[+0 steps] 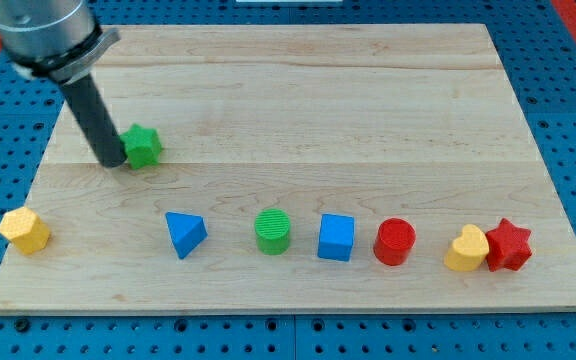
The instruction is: Push the blue triangle away from the green circle
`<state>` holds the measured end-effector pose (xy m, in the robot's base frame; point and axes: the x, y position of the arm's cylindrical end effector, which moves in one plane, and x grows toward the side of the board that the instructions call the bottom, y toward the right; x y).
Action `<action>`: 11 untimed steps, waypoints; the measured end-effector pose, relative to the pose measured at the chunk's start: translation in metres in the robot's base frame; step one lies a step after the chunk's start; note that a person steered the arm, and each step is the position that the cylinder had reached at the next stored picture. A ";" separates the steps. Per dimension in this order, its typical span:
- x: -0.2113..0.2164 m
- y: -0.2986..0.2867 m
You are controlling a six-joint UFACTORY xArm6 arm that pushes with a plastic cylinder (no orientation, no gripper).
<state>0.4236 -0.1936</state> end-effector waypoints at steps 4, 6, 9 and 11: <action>0.002 0.043; 0.076 -0.002; 0.152 0.039; 0.130 0.110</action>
